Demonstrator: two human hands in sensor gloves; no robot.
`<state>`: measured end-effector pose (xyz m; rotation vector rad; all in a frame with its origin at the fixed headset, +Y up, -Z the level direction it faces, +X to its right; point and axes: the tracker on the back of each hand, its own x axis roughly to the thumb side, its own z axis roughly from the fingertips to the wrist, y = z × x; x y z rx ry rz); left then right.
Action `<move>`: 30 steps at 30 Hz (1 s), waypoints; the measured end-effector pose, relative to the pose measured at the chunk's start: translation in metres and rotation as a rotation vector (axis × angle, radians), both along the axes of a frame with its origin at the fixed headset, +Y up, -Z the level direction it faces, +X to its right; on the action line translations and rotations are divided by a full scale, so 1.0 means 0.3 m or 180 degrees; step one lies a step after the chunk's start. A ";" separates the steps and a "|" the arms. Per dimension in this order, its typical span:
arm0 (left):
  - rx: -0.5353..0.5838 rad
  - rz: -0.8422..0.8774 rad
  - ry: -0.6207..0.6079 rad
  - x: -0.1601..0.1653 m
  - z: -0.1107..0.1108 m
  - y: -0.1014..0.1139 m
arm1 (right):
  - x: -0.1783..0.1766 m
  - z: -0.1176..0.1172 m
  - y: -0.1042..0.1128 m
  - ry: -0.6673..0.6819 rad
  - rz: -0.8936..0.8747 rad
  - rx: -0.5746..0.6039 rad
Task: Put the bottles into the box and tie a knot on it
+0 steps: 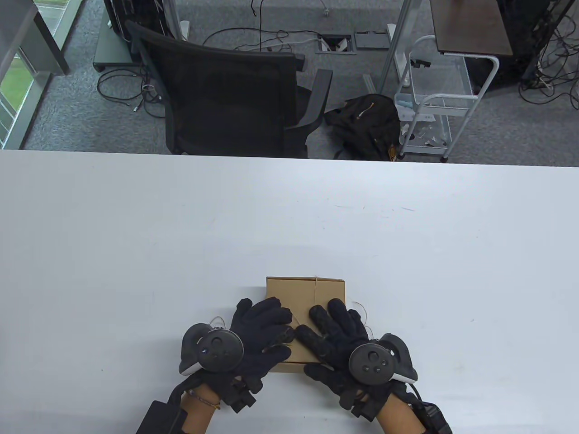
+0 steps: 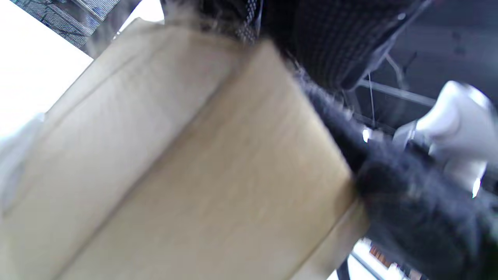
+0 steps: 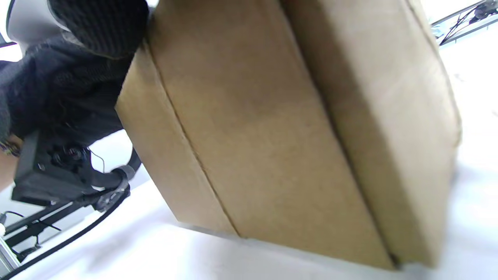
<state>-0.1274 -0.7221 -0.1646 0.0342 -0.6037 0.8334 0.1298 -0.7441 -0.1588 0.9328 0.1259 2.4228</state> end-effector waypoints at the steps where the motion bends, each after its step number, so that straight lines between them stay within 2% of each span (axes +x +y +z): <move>1: -0.0063 0.0245 0.0086 -0.020 -0.004 0.002 | 0.001 0.001 0.000 0.0001 -0.0015 -0.0016; 2: -0.0122 0.0499 0.0244 -0.041 -0.008 0.003 | 0.000 0.001 0.000 0.0004 -0.0049 -0.0015; 4: -0.0163 0.0607 0.0641 -0.063 -0.008 0.003 | -0.004 0.001 0.001 0.0011 -0.0010 0.0011; 5: -0.0148 0.0530 0.0777 -0.067 -0.010 0.002 | -0.005 0.002 0.002 0.0012 -0.0007 0.0021; 7: -0.0239 -0.0040 0.0968 -0.053 -0.014 -0.003 | -0.010 0.004 0.005 0.0017 0.0025 0.0049; 10: -0.0283 -0.0600 0.1017 -0.011 -0.017 -0.017 | -0.007 0.002 0.003 0.0018 0.0006 0.0037; 11: -0.0189 -0.0680 0.1012 -0.002 -0.015 -0.018 | -0.007 0.003 0.002 0.0030 -0.0018 0.0030; 15: 0.0031 -0.0540 0.0783 0.026 -0.004 0.007 | -0.011 0.006 0.006 -0.0009 0.0053 0.0082; 17: -0.0011 -0.0268 0.0749 0.015 0.000 0.022 | -0.008 0.005 0.007 -0.0007 0.0000 0.0072; 21: -0.0438 0.0523 0.0376 -0.034 -0.013 0.048 | 0.000 0.001 0.011 -0.0072 -0.0044 0.0147; 24: -0.0781 0.1114 0.0128 -0.096 -0.039 0.039 | 0.000 0.002 0.012 -0.0072 -0.0077 0.0146; 25: -0.1021 0.1429 0.0190 -0.129 -0.047 0.029 | -0.002 0.004 0.013 -0.0082 -0.0043 0.0170; 30: -0.1315 0.2078 0.0337 -0.273 -0.080 -0.008 | -0.002 0.004 0.014 -0.0090 -0.0058 0.0162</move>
